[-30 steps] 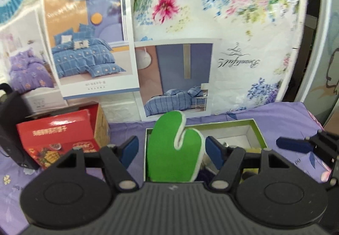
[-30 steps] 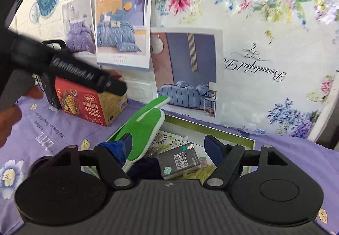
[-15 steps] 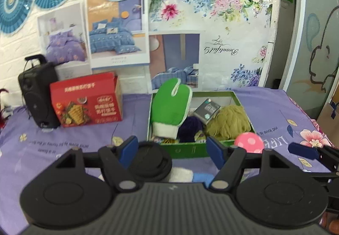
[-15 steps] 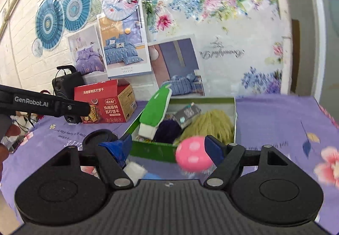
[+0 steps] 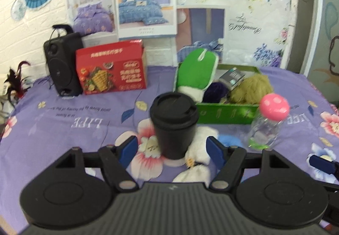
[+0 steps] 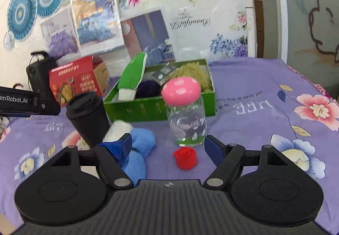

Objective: Organize soft objects
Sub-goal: 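Move both tools back toward the rolled towels and red rose, then grasp the red rose with the right tool while the left tool grasps the blue towel roll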

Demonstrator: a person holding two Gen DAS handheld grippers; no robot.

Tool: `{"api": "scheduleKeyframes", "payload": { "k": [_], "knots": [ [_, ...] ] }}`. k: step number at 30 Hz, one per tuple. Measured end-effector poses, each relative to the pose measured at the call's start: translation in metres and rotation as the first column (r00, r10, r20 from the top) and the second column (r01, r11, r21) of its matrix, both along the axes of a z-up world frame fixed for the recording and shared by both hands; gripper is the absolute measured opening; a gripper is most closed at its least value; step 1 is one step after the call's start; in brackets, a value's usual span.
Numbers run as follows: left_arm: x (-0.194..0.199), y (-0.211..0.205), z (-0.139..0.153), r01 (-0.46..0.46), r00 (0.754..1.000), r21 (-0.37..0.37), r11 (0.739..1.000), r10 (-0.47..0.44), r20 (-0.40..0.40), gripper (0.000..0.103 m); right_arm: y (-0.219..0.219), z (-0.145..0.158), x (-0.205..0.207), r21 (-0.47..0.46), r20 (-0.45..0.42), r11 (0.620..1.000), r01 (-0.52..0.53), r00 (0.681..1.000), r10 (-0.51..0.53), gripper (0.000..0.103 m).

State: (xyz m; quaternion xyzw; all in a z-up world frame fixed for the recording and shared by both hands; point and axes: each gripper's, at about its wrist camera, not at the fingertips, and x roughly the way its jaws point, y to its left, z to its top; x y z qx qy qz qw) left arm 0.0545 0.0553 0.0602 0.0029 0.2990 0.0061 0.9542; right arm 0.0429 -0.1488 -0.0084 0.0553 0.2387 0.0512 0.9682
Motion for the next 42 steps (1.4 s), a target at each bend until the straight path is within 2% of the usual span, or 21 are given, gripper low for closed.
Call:
{"api": "scheduleKeyframes", "payload": {
  "k": [3, 7, 10, 13, 17, 21, 26, 32, 35, 36, 39, 42],
  "knots": [
    [-0.006, 0.021, -0.030, -0.044, 0.998, -0.019, 0.999, 0.043, -0.055, 0.072, -0.003, -0.022, 0.001, 0.011, -0.068, 1.000, -0.009, 0.998, 0.009, 0.061],
    [-0.007, 0.054, -0.070, -0.089, 0.982, -0.066, 0.994, 0.076, -0.172, 0.072, 0.008, -0.042, 0.013, -0.004, -0.151, 0.999, -0.044, 0.988, 0.043, 0.061],
    [-0.004, 0.071, -0.081, -0.132, 0.971, -0.074, 0.989, 0.114, -0.211, 0.072, 0.024, -0.040, 0.028, 0.004, -0.148, 0.997, -0.079, 0.986, 0.078, 0.062],
    [0.001, 0.078, -0.079, -0.147, 0.971, -0.067, 0.987, 0.131, -0.200, 0.072, 0.044, -0.034, 0.053, 0.003, -0.134, 0.993, -0.122, 0.984, 0.121, 0.062],
    [0.007, 0.065, -0.072, -0.055, 0.984, -0.045, 0.997, 0.046, -0.172, 0.072, 0.060, -0.043, 0.090, -0.030, -0.194, 0.993, -0.117, 0.975, 0.109, 0.062],
    [0.015, 0.047, -0.076, 0.053, 0.984, -0.030, 0.998, -0.057, -0.171, 0.072, 0.059, -0.059, 0.100, -0.019, -0.248, 0.994, -0.111, 0.963, 0.102, 0.062],
    [0.028, 0.035, -0.090, 0.074, 0.971, -0.022, 0.997, -0.077, -0.226, 0.072, 0.055, -0.062, 0.095, -0.035, -0.227, 0.992, -0.125, 0.967, 0.114, 0.062],
    [0.032, 0.031, -0.083, 0.089, 0.971, -0.039, 0.995, -0.095, -0.217, 0.072, 0.007, -0.055, 0.062, 0.000, -0.248, 0.997, -0.080, 0.966, 0.078, 0.062],
    [0.034, 0.019, -0.076, 0.124, 0.969, -0.065, 0.990, -0.135, -0.208, 0.072, -0.017, -0.042, 0.042, 0.092, -0.232, 0.992, -0.090, 0.966, 0.110, 0.062],
    [0.035, 0.013, -0.074, 0.143, 0.966, -0.073, 0.987, -0.155, -0.205, 0.072, -0.023, -0.036, 0.038, 0.092, -0.211, 0.993, -0.078, 0.973, 0.096, 0.062],
    [0.033, -0.006, -0.069, 0.195, 0.960, -0.052, 0.979, -0.201, -0.194, 0.072, -0.032, -0.027, 0.039, -0.005, -0.136, 1.000, -0.013, 0.991, 0.013, 0.062],
    [0.031, -0.021, -0.068, 0.225, 0.953, -0.036, 0.974, -0.228, -0.198, 0.072, -0.032, -0.036, 0.059, -0.107, -0.158, 0.994, -0.013, 0.987, -0.004, 0.062]
  ]
}}
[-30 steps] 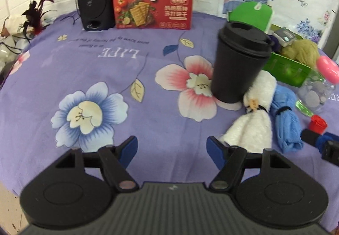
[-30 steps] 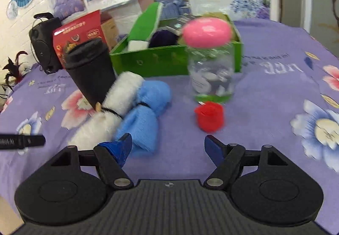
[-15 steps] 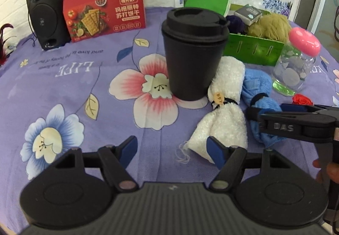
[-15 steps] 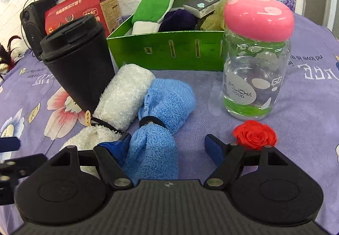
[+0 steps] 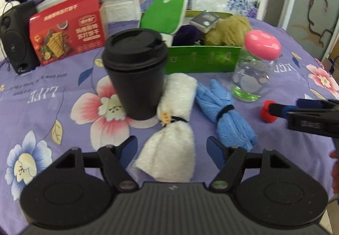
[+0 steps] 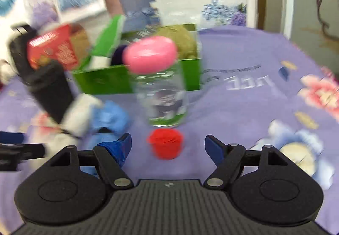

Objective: Organize soft objects
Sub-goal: 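Grasp the red rose with the right tool while the left tool grasps the blue towel roll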

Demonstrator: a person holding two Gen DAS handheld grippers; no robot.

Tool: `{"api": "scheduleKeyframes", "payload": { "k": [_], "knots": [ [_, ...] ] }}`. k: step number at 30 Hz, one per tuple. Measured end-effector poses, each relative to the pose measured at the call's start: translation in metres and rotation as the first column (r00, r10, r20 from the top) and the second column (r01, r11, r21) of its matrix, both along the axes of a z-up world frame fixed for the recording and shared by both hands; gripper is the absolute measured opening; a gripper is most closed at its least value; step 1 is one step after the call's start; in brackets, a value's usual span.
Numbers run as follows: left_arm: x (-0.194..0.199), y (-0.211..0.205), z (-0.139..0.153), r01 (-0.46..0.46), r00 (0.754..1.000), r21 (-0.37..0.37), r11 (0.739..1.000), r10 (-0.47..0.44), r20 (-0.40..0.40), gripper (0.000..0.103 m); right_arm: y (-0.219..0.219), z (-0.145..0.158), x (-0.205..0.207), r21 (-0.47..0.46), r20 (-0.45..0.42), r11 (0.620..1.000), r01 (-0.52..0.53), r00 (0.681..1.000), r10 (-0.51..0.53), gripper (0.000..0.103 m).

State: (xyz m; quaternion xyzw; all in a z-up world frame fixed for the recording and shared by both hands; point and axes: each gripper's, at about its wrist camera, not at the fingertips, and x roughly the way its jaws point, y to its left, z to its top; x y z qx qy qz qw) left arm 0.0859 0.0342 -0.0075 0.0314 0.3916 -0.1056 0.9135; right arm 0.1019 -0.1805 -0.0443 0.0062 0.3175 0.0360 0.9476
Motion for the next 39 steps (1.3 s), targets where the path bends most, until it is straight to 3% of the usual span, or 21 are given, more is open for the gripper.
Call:
{"api": "scheduleKeyframes", "payload": {
  "k": [5, 8, 13, 17, 19, 22, 25, 26, 27, 28, 31, 33, 39],
  "knots": [
    [0.007, -0.020, -0.002, 0.074, 0.996, -0.056, 0.996, -0.076, -0.047, 0.072, 0.003, -0.023, 0.027, -0.022, -0.089, 0.997, -0.076, 0.993, 0.074, 0.062],
    [0.014, -0.040, -0.005, 0.129, 0.990, -0.080, 0.988, -0.132, -0.044, 0.072, 0.008, -0.029, 0.026, -0.088, -0.050, 0.991, -0.102, 0.994, 0.098, 0.064],
    [0.044, -0.059, -0.020, 0.112, 0.987, -0.096, 0.989, -0.122, -0.108, 0.072, -0.001, -0.034, 0.021, -0.040, -0.004, 0.992, -0.116, 0.993, 0.116, 0.066],
    [0.062, -0.063, -0.028, 0.065, 0.985, -0.116, 0.991, -0.082, -0.149, 0.072, 0.005, -0.032, 0.025, -0.081, -0.013, 0.986, -0.144, 0.990, 0.143, 0.068],
    [0.064, -0.064, -0.029, 0.081, 0.982, -0.161, 0.984, -0.107, -0.159, 0.071, 0.007, -0.031, 0.027, -0.098, -0.003, 0.980, -0.175, 0.984, 0.176, 0.067],
    [0.066, -0.073, -0.033, 0.095, 0.984, -0.095, 0.991, -0.108, -0.142, 0.071, 0.009, -0.034, 0.027, -0.122, 0.013, 0.964, -0.234, 0.971, 0.238, 0.061],
    [0.077, -0.071, -0.042, 0.078, 0.977, -0.123, 0.989, -0.101, -0.188, 0.069, 0.008, -0.033, 0.028, -0.104, 0.016, 0.960, -0.259, 0.965, 0.262, 0.054],
    [0.079, -0.071, -0.043, 0.081, 0.976, -0.120, 0.989, -0.103, -0.191, 0.068, 0.008, -0.033, 0.028, -0.098, 0.019, 0.959, -0.267, 0.963, 0.270, 0.046],
    [0.080, -0.072, -0.043, 0.090, 0.978, -0.103, 0.991, -0.107, -0.181, 0.055, 0.009, -0.033, 0.027, -0.094, 0.022, 0.956, -0.278, 0.959, 0.281, 0.039],
    [0.080, -0.074, -0.043, 0.103, 0.978, -0.078, 0.992, -0.115, -0.175, 0.038, 0.010, -0.033, 0.026, -0.095, 0.026, 0.953, -0.288, 0.956, 0.292, 0.023],
    [0.078, -0.075, -0.038, 0.112, 0.979, -0.060, 0.992, -0.121, -0.164, 0.029, 0.015, -0.032, 0.024, -0.103, 0.021, 0.946, -0.308, 0.950, 0.311, 0.021],
    [0.070, -0.070, -0.031, 0.112, 0.981, -0.098, 0.989, -0.126, -0.148, 0.029, 0.013, -0.029, 0.019, -0.090, 0.028, 0.948, -0.304, 0.951, 0.307, 0.021],
    [0.039, -0.067, -0.010, 0.121, 0.986, -0.092, 0.988, -0.130, -0.105, 0.029, 0.006, -0.012, -0.016, -0.072, 0.060, 0.957, -0.280, 0.957, 0.284, 0.021]
  ]
}}
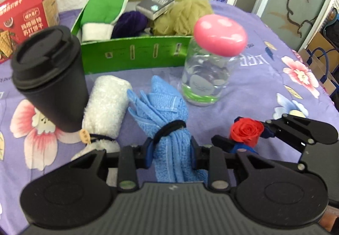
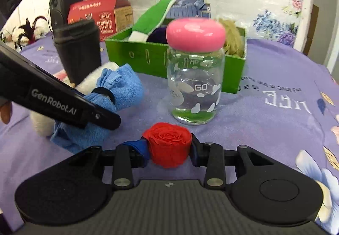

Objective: Organize soft objects
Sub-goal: 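Grasp the red rose with the right tool while the left tool grasps the blue towel roll, then carry the rose and blue towel into the green box and open both tools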

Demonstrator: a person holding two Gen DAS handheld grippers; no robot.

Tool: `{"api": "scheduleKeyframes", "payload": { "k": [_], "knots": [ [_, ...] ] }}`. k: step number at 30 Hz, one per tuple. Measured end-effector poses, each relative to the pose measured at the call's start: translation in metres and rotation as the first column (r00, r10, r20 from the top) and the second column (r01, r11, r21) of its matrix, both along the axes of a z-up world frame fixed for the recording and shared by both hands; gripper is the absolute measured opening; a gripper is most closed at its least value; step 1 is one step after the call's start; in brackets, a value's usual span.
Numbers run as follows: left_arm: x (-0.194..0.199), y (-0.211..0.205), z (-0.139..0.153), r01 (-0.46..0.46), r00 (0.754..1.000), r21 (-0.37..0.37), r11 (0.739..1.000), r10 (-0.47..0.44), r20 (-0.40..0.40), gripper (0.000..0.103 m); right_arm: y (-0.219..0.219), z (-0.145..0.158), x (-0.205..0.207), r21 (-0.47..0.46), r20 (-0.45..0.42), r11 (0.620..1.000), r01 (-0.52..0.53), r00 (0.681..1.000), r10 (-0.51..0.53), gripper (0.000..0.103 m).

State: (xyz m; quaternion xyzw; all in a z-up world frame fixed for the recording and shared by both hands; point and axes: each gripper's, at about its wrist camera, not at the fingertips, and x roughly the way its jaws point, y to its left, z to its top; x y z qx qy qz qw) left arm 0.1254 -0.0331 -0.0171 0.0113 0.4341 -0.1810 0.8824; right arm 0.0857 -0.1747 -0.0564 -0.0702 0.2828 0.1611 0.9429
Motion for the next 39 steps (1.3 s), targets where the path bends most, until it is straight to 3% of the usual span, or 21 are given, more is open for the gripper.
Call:
{"api": "scheduleKeyframes", "payload": {
  "k": [5, 8, 11, 15, 21, 23, 24, 25, 27, 29, 35, 39],
  "knots": [
    [-0.023, 0.001, 0.023, 0.031, 0.999, -0.027, 0.999, -0.030, 0.017, 0.029, 0.007, 0.019, -0.029, 0.021, 0.048, 1.000, -0.019, 0.999, 0.018, 0.021],
    [-0.022, 0.005, 0.050, 0.041, 0.997, -0.034, 0.999, -0.038, 0.071, 0.029, 0.014, 0.049, -0.030, 0.017, 0.126, 0.999, -0.045, 0.991, 0.043, 0.021],
    [-0.003, 0.008, 0.086, 0.050, 0.987, -0.029, 0.998, -0.045, 0.156, 0.029, 0.018, 0.081, -0.010, -0.015, 0.202, 0.998, -0.062, 0.977, 0.064, 0.021],
    [0.050, -0.006, 0.125, 0.057, 0.968, 0.008, 0.998, -0.058, 0.243, 0.029, 0.016, 0.120, 0.047, -0.052, 0.263, 0.997, -0.065, 0.962, 0.077, 0.021],
    [0.162, -0.024, 0.136, 0.017, 0.979, 0.029, 0.999, -0.023, 0.205, 0.033, 0.002, 0.141, 0.161, -0.041, 0.168, 0.995, -0.086, 0.982, 0.092, 0.022],
    [0.197, -0.026, 0.128, -0.011, 0.986, 0.036, 0.999, 0.005, 0.169, 0.046, 0.001, 0.131, 0.197, -0.028, 0.124, 0.997, -0.078, 0.989, 0.080, 0.024],
    [0.212, -0.026, 0.124, -0.022, 0.989, 0.050, 0.999, 0.014, 0.146, 0.069, -0.001, 0.123, 0.217, -0.029, 0.078, 0.998, -0.058, 0.995, 0.060, 0.025],
    [0.224, -0.025, 0.122, -0.047, 0.991, 0.067, 0.997, 0.038, 0.127, 0.069, -0.004, 0.114, 0.233, -0.028, 0.018, 0.999, -0.033, 0.999, 0.033, 0.026],
    [0.230, -0.017, 0.118, -0.060, 0.990, 0.075, 0.995, 0.050, 0.134, 0.069, -0.016, 0.098, 0.254, 0.028, -0.059, 1.000, 0.008, 0.998, -0.006, 0.026],
    [0.228, -0.008, 0.117, -0.073, 0.986, 0.071, 0.995, 0.061, 0.155, 0.070, -0.029, 0.091, 0.261, 0.108, -0.068, 0.994, 0.024, 0.998, -0.017, 0.027],
    [0.219, 0.002, 0.122, -0.105, 0.978, 0.074, 0.992, 0.090, 0.187, 0.070, -0.039, 0.098, 0.257, 0.200, -0.017, 0.978, 0.059, 0.998, -0.056, 0.029],
    [0.200, 0.006, 0.132, -0.109, 0.972, 0.072, 0.991, 0.091, 0.216, 0.070, -0.038, 0.114, 0.240, 0.197, 0.014, 0.979, 0.042, 0.999, -0.045, 0.029]
  ]
}}
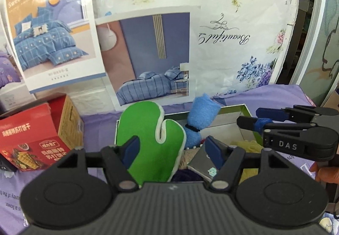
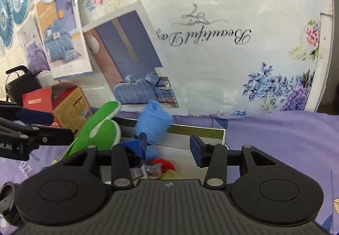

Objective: Organize soft objects
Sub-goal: 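Carry the rose and blue towel into the green box and open both tools, then grasp the white fluffy towel roll with the right tool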

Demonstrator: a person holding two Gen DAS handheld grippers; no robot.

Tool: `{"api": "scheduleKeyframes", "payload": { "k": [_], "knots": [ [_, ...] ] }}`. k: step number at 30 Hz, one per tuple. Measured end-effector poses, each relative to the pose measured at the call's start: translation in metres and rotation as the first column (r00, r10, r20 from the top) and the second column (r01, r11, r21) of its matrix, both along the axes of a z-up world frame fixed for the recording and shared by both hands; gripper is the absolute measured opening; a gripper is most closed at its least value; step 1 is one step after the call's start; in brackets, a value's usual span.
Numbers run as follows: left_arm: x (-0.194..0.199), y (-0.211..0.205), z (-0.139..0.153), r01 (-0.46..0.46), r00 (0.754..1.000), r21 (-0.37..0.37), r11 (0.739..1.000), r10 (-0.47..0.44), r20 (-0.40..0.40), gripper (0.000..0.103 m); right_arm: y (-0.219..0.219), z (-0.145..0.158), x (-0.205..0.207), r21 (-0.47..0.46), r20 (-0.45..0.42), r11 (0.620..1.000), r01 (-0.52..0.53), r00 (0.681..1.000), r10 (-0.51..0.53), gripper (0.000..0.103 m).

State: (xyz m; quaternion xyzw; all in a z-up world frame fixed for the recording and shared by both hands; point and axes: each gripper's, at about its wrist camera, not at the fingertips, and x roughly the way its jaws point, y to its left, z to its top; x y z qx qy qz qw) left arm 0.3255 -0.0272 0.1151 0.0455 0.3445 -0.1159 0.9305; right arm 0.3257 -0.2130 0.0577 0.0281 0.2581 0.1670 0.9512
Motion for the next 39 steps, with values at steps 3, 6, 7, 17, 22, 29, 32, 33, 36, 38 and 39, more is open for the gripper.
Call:
{"api": "scheduleKeyframes", "payload": {
  "k": [3, 6, 7, 17, 22, 29, 32, 33, 36, 38, 39],
  "knots": [
    [-0.020, 0.006, 0.008, -0.003, 1.000, 0.001, 1.000, 0.003, 0.017, 0.070, 0.000, 0.015, -0.024, -0.008, 0.028, 1.000, -0.002, 1.000, 0.003, 0.030],
    [-0.048, 0.018, 0.017, -0.009, 0.999, -0.003, 1.000, 0.009, 0.038, 0.070, -0.001, 0.027, -0.058, 0.001, 0.059, 1.000, -0.009, 0.998, 0.009, 0.031],
    [-0.059, 0.024, 0.020, -0.011, 0.999, -0.001, 1.000, 0.011, 0.046, 0.071, -0.001, 0.031, -0.072, 0.010, 0.068, 1.000, -0.017, 0.998, 0.017, 0.031],
    [-0.185, 0.089, -0.011, -0.060, 0.997, 0.029, 0.998, 0.058, 0.056, 0.074, 0.032, -0.006, -0.189, 0.073, 0.066, 0.992, -0.107, 0.993, 0.102, 0.035],
    [-0.229, 0.114, -0.072, -0.087, 0.995, 0.063, 0.994, 0.090, -0.045, 0.075, 0.060, -0.059, -0.212, 0.118, -0.044, 0.987, -0.112, 0.992, 0.118, 0.036],
    [-0.265, 0.149, -0.138, -0.168, 0.967, 0.056, 0.984, 0.176, -0.185, 0.075, 0.107, -0.102, -0.208, 0.099, -0.176, 0.986, -0.135, 0.973, 0.150, 0.037],
    [-0.265, 0.172, -0.140, -0.223, 0.957, 0.022, 0.975, 0.223, -0.188, 0.075, 0.133, -0.103, -0.216, 0.094, -0.128, 0.990, -0.110, 0.984, 0.121, 0.037],
    [-0.265, 0.180, -0.140, -0.243, 0.953, 0.015, 0.970, 0.241, -0.183, 0.075, 0.142, -0.103, -0.218, 0.099, -0.111, 0.990, -0.097, 0.988, 0.108, 0.038],
    [-0.261, 0.201, -0.136, -0.288, 0.944, 0.009, 0.958, 0.285, -0.165, 0.075, 0.172, -0.108, -0.209, 0.052, -0.093, 0.998, -0.037, 0.995, 0.041, 0.038],
    [-0.260, 0.213, -0.133, -0.307, 0.939, -0.010, 0.952, 0.301, -0.164, 0.075, 0.186, -0.117, -0.201, -0.007, -0.088, 1.000, 0.023, 0.996, -0.024, 0.039],
    [-0.260, 0.219, -0.133, -0.315, 0.937, -0.024, 0.949, 0.306, -0.167, 0.075, 0.189, -0.121, -0.199, -0.033, -0.082, 0.998, 0.054, 0.995, -0.056, 0.039]
  ]
}}
